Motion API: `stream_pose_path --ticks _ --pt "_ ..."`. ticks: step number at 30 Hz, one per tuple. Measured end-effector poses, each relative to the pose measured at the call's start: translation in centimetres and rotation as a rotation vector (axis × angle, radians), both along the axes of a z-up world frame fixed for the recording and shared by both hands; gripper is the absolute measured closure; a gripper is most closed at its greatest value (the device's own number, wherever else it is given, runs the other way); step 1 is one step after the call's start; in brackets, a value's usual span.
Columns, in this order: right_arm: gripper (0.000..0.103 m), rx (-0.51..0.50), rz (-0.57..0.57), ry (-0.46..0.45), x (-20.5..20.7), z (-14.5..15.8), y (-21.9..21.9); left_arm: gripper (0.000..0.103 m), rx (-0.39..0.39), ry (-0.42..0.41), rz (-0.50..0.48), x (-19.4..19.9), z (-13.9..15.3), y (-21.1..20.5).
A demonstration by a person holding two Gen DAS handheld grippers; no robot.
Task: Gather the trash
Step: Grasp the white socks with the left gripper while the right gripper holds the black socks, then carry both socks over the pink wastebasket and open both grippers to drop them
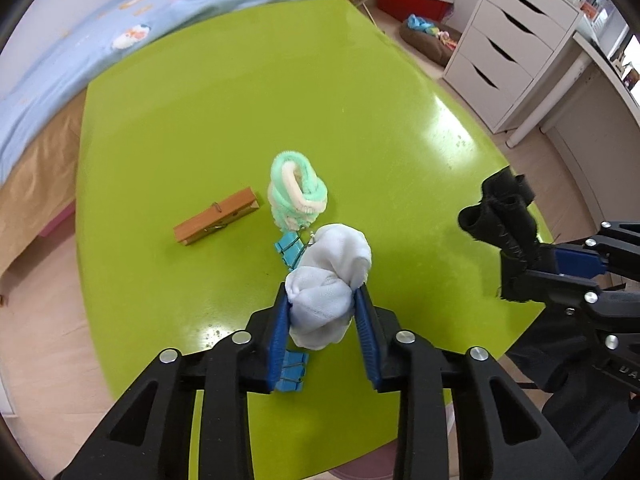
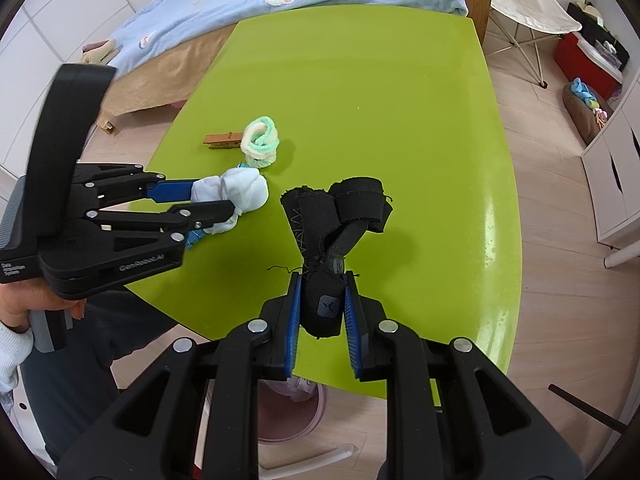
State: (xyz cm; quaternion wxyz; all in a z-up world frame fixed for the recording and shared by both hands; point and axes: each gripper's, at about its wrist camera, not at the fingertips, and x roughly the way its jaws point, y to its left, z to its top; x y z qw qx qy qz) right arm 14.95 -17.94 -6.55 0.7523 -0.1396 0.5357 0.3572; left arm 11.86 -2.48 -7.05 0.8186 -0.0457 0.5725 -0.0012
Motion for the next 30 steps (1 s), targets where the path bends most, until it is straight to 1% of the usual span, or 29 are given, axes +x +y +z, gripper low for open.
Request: stream_pose_path --ticks 5,11,15,21,25,30 --pt "0.083 0.016 0.005 -0.007 -0.7 0.5 0.0 0.073 -0.004 -0.049 0.004 -1.1 1.7 -0.1" --pt "0.083 0.043 0.013 -0.034 -1.9 2.0 -0.3 0.074 -0.001 -0.112 0.007 -3.0 3.9 -1.0" --pt "0.083 0.061 0.028 -0.062 -3.3 3.4 -0.6 0.074 -0.004 -0.159 0.011 -5.1 5.7 -1.2" --pt "0.083 0.083 0.056 -0.097 -6.0 4.8 -1.5 0.074 -0.001 -0.208 0.019 -8.2 7.4 -1.6" --pt "0.083 0.096 0.078 -0.112 -8.0 5.4 -2.3 0.074 0.022 -0.235 0.023 -10.3 8.0 -2.0" --pt "0.083 0.109 0.097 -0.111 -10.2 5.6 -3.0 0.074 0.013 -0.241 0.025 -12.7 7.9 -2.6"
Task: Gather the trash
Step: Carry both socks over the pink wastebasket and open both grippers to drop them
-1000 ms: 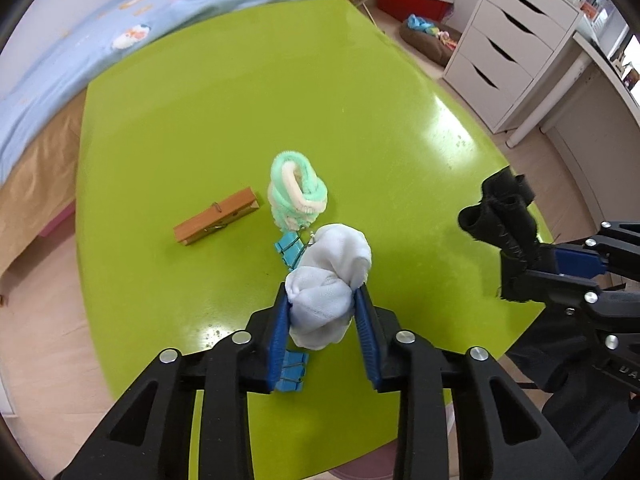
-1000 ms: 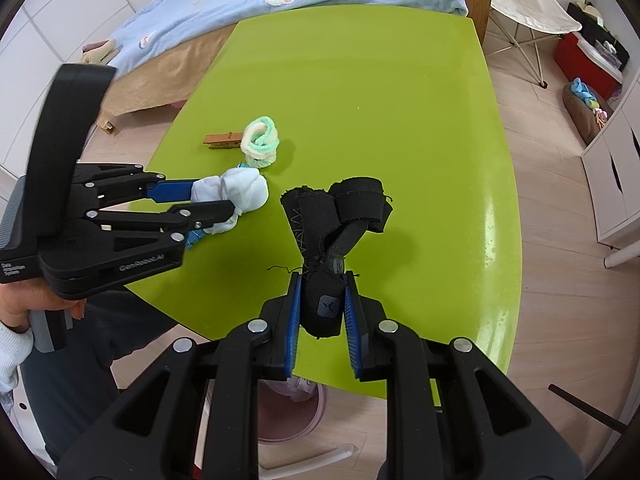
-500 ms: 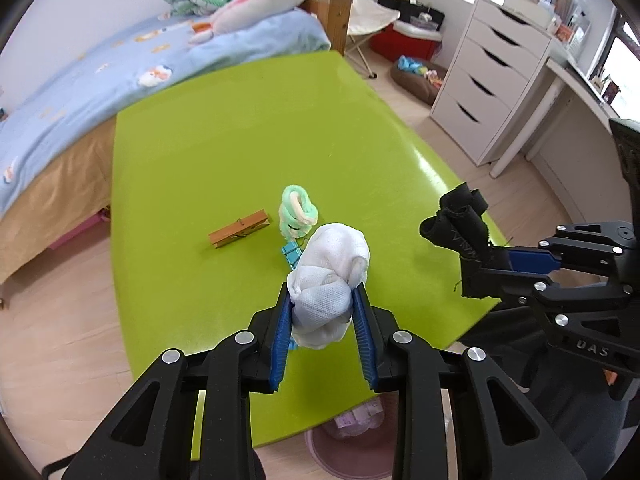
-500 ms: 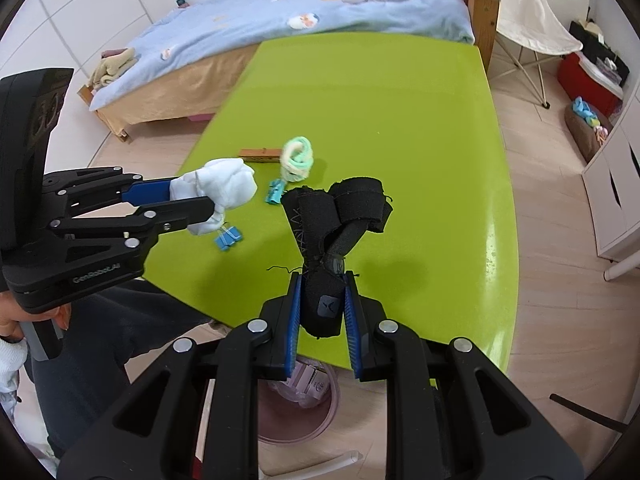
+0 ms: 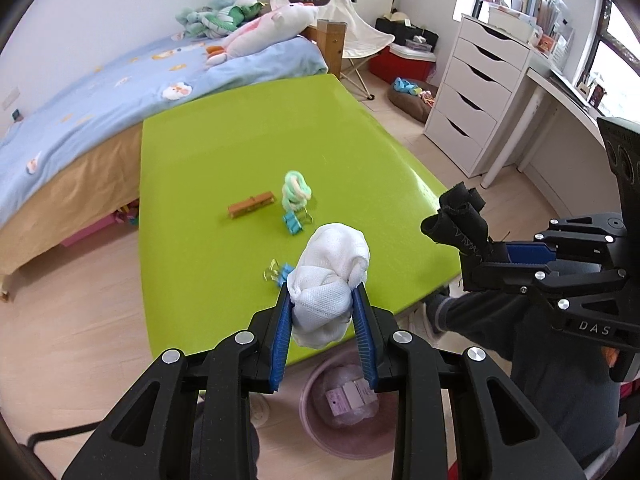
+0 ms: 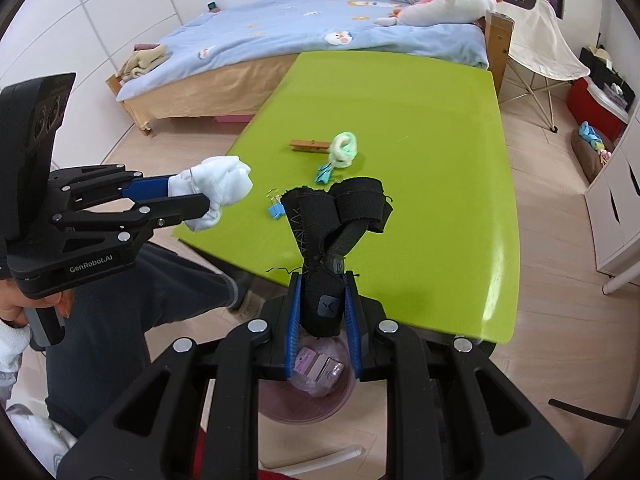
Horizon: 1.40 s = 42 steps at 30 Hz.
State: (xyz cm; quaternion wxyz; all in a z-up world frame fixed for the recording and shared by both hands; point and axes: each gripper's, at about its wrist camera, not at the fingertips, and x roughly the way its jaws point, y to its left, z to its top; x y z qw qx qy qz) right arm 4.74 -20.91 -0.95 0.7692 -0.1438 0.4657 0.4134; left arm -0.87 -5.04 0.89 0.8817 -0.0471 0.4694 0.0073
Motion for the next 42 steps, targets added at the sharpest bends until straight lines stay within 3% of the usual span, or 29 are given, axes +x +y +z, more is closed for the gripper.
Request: stream_pose_path --ticks 23,26,31,33,42 --pt "0.083 -0.060 0.111 0.146 -6.8 -4.3 -1.3 0.074 -0.058 0.049 -0.003 -7.1 -1.9 -1.6" --pt "0.073 -0.057 0.124 0.154 -6.9 -4.6 -0.9 0.074 -0.055 0.055 0.003 -7.4 -2.2 -1.4" --pt "0.027 -0.056 0.118 0.140 -6.8 -4.5 -0.9 0.074 -0.062 0.059 0.003 -7.5 -2.4 -1.4" --pt "0.019 -0.055 0.099 0.137 -6.6 -4.4 -1.3 0.074 -0.064 0.061 -0.003 -7.5 -2.4 -1.5" --pt "0.013 -0.035 0.005 0.121 -5.2 -3.4 -3.1 0.074 -0.073 0.078 -0.051 -7.5 -2.7 -2.7"
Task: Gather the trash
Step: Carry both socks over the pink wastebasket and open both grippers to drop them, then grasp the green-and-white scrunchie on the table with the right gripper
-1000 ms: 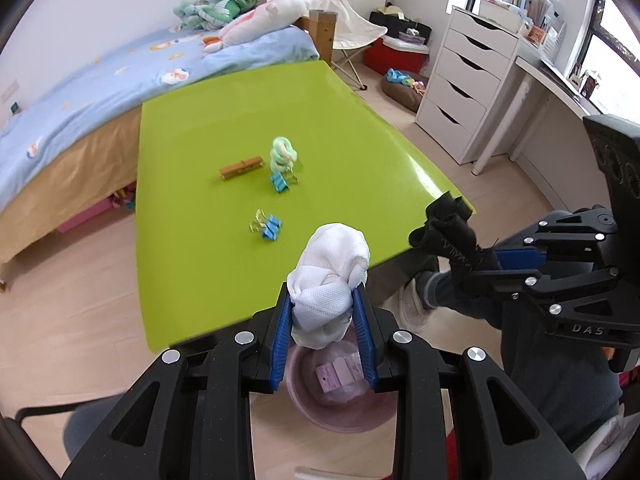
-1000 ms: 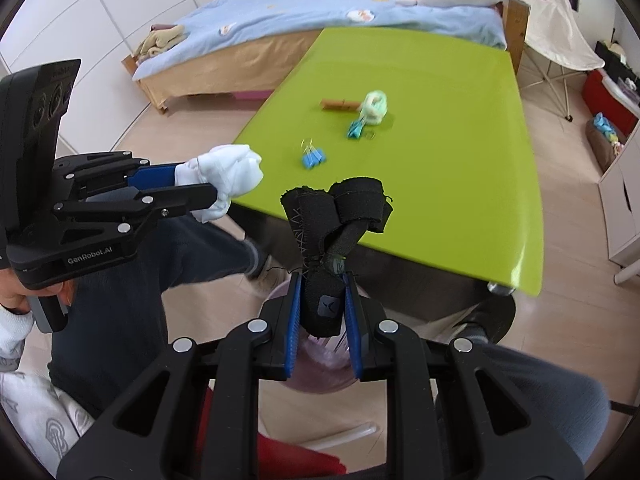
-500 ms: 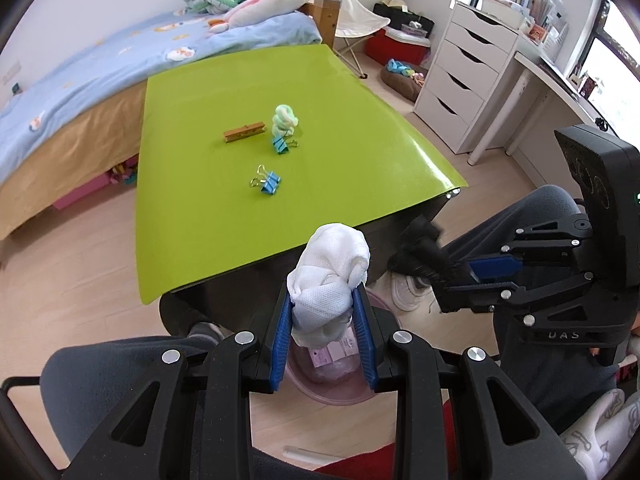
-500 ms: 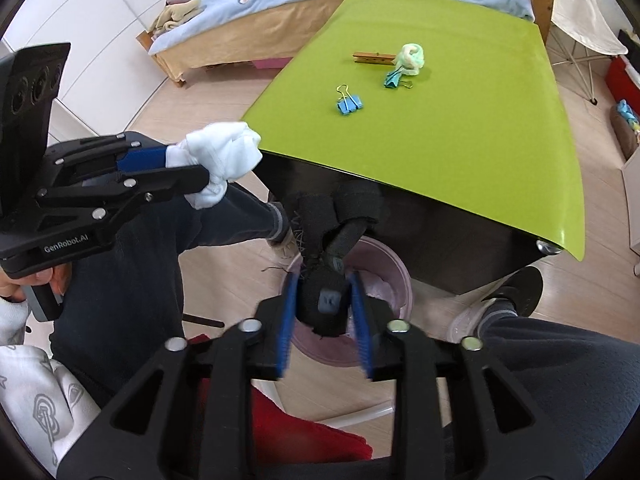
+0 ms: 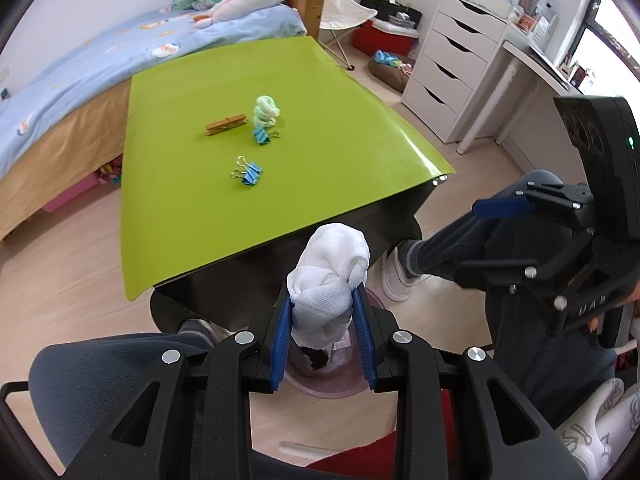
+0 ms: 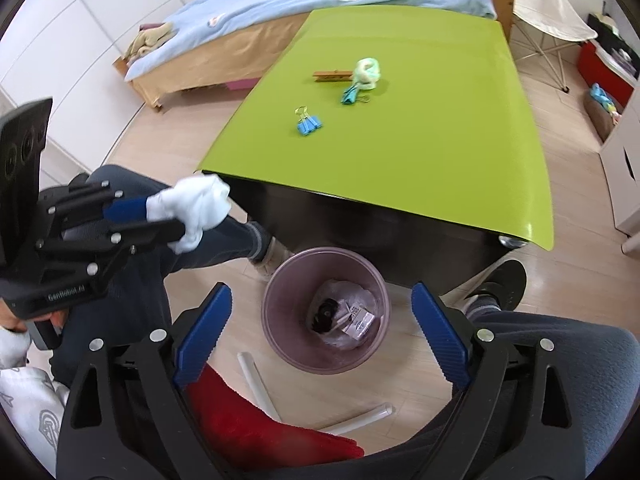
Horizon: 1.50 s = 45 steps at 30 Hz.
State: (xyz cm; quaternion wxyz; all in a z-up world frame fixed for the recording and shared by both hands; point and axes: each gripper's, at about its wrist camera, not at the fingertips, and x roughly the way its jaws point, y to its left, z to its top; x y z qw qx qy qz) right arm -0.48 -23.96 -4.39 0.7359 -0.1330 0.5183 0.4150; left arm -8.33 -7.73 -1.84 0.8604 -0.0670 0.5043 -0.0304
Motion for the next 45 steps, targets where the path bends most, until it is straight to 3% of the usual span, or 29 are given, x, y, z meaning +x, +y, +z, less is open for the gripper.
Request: stream_pose_path --ticks 5,7,12,15,24,32,45 --pt "0.013 0.014 -0.023 -0.005 0.3 0.4 -0.7 0.069 -0.008 0.008 -0.031 0.3 -0.3 -0.6" --pt "0.013 0.019 -0.028 -0.004 0.4 0.4 -0.8 0.060 -0.006 0.010 -0.039 0.3 -0.4 -0.9" --pt "0.010 0.028 -0.035 0.002 0.5 0.4 -1.1 0.014 -0.003 -0.009 -0.022 0.3 -0.5 -0.8" --pt "0.008 0.033 -0.040 0.002 0.5 0.3 -1.2 0.009 0.011 -0.026 -0.010 0.3 -0.3 -0.5" --pt "0.006 0.048 -0.057 0.009 0.5 0.3 -1.1 0.008 -0.022 -0.012 0.102 0.4 -0.1 1.7" --pt "0.006 0.055 -0.053 0.008 1.6 1.3 0.0 0.008 -0.054 -0.016 0.141 1.1 0.5 2.9" --pt "0.006 0.065 -0.048 -0.004 8.3 3.6 6.5 0.008 -0.054 -0.064 0.159 3.2 1.7 4.2"
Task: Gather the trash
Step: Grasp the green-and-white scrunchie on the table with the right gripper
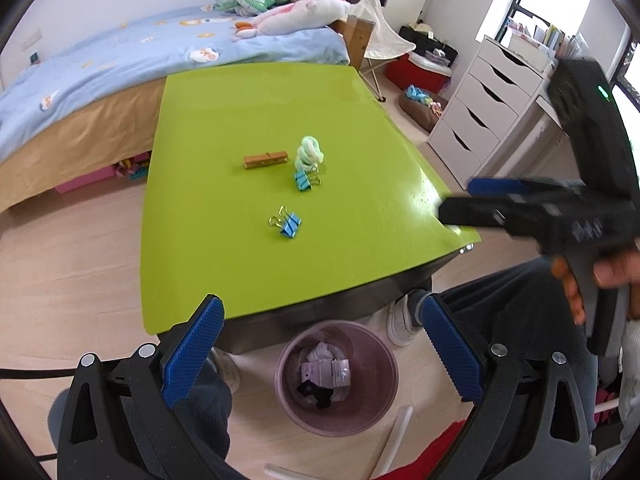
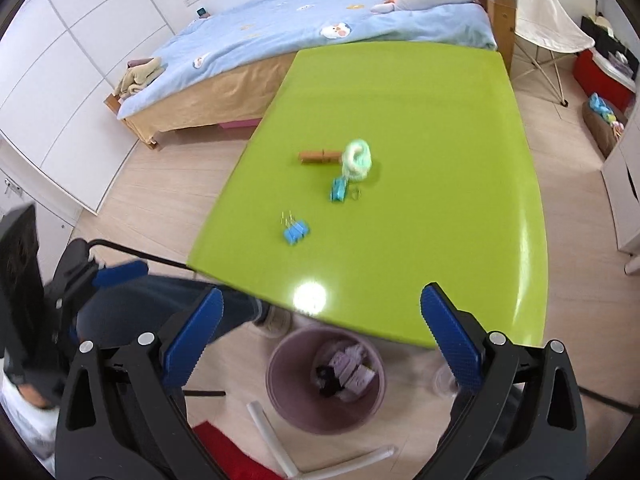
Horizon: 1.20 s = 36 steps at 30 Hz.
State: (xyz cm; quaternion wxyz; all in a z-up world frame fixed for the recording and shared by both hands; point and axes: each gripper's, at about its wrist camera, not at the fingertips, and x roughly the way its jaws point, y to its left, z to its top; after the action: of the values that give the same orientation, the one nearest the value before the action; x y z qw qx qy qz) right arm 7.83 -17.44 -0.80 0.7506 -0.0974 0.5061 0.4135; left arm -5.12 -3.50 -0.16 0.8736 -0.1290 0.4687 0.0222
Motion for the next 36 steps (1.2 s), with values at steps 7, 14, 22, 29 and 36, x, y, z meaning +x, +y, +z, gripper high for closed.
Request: stream_pose_path --ticks 7,14,22,29,36 --pt "0.005 -0.038 0.005 0.014 4.2 -0.5 4.1 0.008 -0.001 -0.001 0.007 0.4 -0.2 0.2" --pt "0.006 -0.079 -0.026 0.079 8.8 -2.3 7.4 0.008 -0.005 0.008 0.011 0.6 -0.4 0.5" --pt "0.006 -0.131 -0.047 0.159 12.7 -5.3 10.5 0.008 -0.011 0.023 0.017 0.9 -0.9 0.9" --pt "0.028 -0.165 -0.039 0.198 13.6 -7.7 12.0 0.008 -0.023 0.040 0.019 1.2 -1.6 1.3" --pt "0.045 -0.176 -0.038 0.227 14.2 -9.3 13.0 0.008 -0.031 0.056 0.021 1.7 -2.2 1.4"
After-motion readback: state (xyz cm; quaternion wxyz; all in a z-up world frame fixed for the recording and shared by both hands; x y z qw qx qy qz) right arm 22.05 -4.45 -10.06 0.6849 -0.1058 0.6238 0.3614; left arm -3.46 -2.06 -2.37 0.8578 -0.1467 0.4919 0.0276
